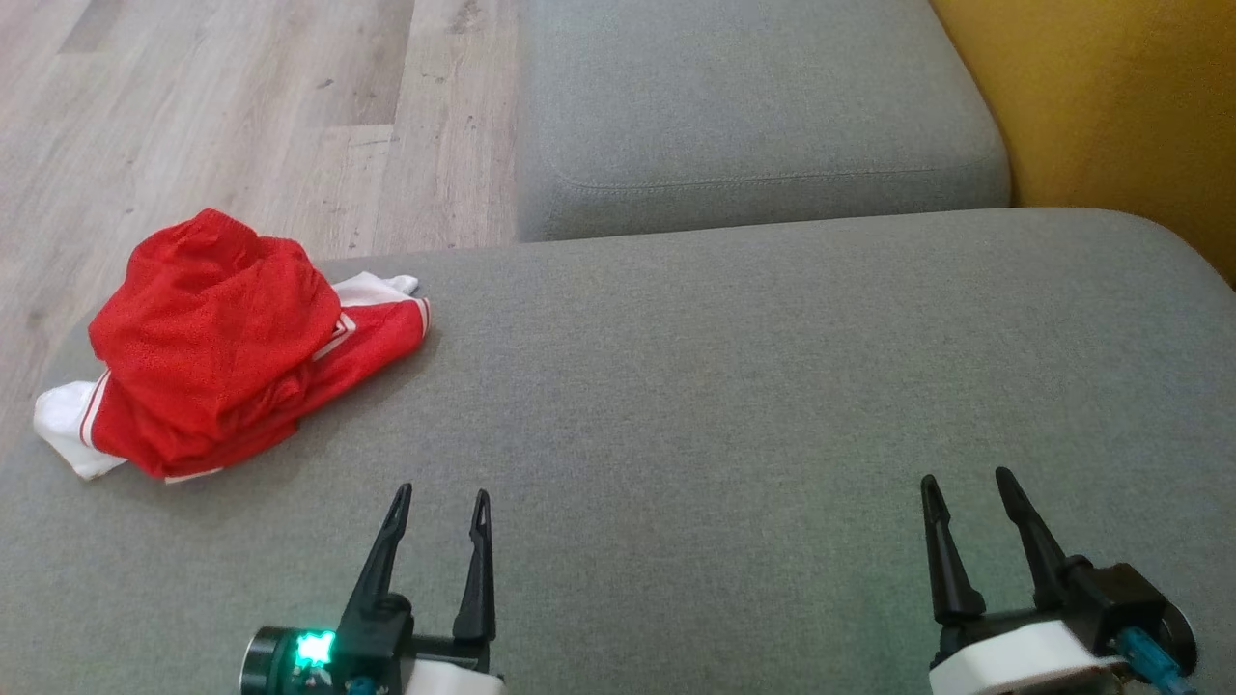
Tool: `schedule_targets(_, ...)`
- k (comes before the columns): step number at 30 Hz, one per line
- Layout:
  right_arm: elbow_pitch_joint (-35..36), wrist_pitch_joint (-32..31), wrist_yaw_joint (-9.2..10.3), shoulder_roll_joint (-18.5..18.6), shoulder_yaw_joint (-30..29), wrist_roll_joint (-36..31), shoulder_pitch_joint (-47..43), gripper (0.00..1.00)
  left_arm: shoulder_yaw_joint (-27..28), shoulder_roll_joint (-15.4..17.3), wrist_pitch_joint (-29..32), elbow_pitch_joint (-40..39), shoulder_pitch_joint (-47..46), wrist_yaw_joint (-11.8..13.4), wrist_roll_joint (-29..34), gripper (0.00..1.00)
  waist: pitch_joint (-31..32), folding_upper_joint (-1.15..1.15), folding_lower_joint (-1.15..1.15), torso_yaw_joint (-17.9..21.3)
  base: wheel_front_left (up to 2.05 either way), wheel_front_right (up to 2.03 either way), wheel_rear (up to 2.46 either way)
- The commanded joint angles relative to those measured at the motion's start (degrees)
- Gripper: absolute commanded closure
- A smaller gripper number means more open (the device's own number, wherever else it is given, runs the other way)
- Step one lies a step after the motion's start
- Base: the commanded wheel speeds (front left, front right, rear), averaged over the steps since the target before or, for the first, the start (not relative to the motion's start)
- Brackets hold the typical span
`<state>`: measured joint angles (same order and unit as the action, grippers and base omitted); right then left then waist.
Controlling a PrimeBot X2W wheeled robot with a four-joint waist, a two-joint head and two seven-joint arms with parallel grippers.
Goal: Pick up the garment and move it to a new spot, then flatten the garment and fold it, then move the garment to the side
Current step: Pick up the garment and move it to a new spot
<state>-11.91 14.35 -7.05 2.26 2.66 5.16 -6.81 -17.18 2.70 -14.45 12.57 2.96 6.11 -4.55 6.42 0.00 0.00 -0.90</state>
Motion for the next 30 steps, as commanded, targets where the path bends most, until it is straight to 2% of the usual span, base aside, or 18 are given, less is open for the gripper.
schedule_targets(1, 1.5, 0.6, -0.44, 0.6, 1.1, 0.2, 2.0, 0.00, 1.9, 0.2, -0.5, -1.5, -1.8, 0.4, 0.3, 0.00, 0.0, 0.00, 0.00, -0.1, 0.00, 0.00, 0.00)
schedule_targets(8, 1.4, 0.6, -0.44, 0.6, 0.8, 0.2, 1.4, 0.00, 2.1, 0.2, -0.5, -1.0, -2.1, 0.4, 0.5, 0.00, -0.1, 0.00, 0.00, -3.0, 0.00, 0.00, 0.00)
schedule_targets(22, 2.1, 0.6, -0.44, 0.6, 1.3, 2.0, 2.7, 0.00, 6.0, 0.3, -0.5, -1.8, -1.4, 0.4, 1.5, 0.00, -2.3, 0.00, 0.00, -20.5, 0.00, 0.00, 0.00)
schedule_targets(26, 2.4, 0.6, -0.44, 0.6, 1.2, 2.0, 3.3, 0.00, 7.7, 0.3, -0.5, -2.6, -0.9, 0.4, 1.5, 0.00, -3.1, 0.00, 0.00, -23.9, 0.00, 0.00, 0.00)
schedule_targets(30, 2.1, 0.6, -0.44, 0.6, 1.4, 1.3, 3.9, 0.00, 9.8, 0.3, -0.5, -3.2, -0.1, 1.2, 1.5, 0.00, -4.2, 0.00, 0.00, -25.2, 0.00, 0.00, 0.00)
